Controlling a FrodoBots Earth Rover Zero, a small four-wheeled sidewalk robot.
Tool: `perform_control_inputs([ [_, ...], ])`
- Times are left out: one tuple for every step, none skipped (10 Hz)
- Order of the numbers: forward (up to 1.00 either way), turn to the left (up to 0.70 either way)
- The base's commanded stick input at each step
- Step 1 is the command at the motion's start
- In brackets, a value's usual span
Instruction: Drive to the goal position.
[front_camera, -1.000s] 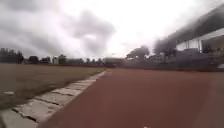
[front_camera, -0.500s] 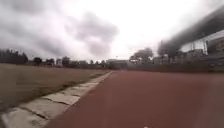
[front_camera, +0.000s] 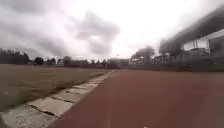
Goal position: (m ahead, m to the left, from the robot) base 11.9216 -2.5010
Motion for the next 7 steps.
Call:
perform_control_inputs([
  [1.00,0.00],
  [1.00,0.00],
  [1.00,0.00],
  [1.00,0.00],
  [1.00,0.00],
  [1.00,0.00],
  [1.00,0.00],
])
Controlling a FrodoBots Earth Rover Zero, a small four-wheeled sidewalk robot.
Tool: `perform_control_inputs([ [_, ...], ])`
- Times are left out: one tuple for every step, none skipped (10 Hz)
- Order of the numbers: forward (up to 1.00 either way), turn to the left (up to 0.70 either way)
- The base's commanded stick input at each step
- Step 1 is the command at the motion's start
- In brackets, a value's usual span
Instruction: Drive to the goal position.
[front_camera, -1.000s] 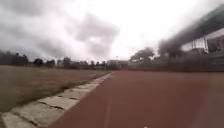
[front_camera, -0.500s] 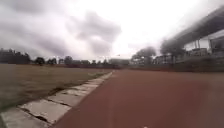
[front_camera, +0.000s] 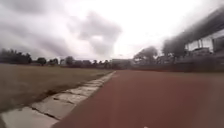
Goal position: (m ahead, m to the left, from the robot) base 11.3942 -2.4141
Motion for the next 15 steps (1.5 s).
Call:
perform_control_inputs([
  [1.00,0.00],
  [1.00,0.00],
  [1.00,0.00],
  [1.00,0.00],
  [1.00,0.00],
  [1.00,0.00],
  [1.00,0.00],
  [1.00,0.00],
  [1.00,0.00],
  [1.00,0.00],
  [1.00,0.00],
  [1.00,-0.40],
  [1.00,-0.40],
  [1.00,-0.40],
  [1.00,0.00],
])
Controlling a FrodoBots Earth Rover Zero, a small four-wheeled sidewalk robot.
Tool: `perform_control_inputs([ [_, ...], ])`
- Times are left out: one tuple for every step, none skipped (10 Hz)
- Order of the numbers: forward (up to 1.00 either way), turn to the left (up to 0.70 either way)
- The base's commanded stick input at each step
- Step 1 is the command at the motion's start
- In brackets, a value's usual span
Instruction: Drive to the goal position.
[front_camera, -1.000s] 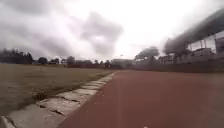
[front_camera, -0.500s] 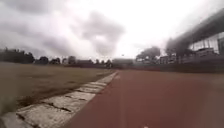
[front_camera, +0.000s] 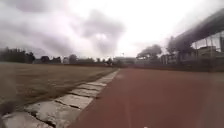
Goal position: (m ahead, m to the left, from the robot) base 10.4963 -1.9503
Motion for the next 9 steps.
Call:
perform_control_inputs([
  [1.00,0.00],
  [1.00,0.00],
  [1.00,0.00],
  [1.00,0.00],
  [1.00,0.00],
  [1.00,0.00],
  [1.00,0.00],
  [1.00,0.00],
  [1.00,0.00],
])
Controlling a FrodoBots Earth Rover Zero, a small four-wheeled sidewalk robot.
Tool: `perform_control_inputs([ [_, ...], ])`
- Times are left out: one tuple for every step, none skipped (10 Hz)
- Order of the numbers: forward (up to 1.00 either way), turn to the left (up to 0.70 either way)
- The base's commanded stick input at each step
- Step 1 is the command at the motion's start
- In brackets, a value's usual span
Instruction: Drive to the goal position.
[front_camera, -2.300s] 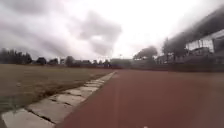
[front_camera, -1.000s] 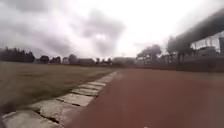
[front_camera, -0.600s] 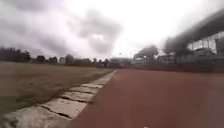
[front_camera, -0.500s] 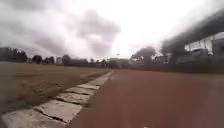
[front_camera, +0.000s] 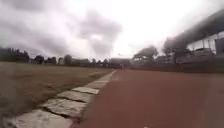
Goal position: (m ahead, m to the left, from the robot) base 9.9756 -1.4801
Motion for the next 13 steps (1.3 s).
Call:
perform_control_inputs([
  [1.00,-0.03],
  [1.00,-0.22],
  [1.00,-0.35],
  [1.00,-0.39],
  [1.00,0.00],
  [1.00,0.00],
  [1.00,0.00],
  [1.00,0.00],
  [1.00,0.00],
  [1.00,0.00],
  [1.00,0.00],
  [1.00,0.00],
  [1.00,0.00],
])
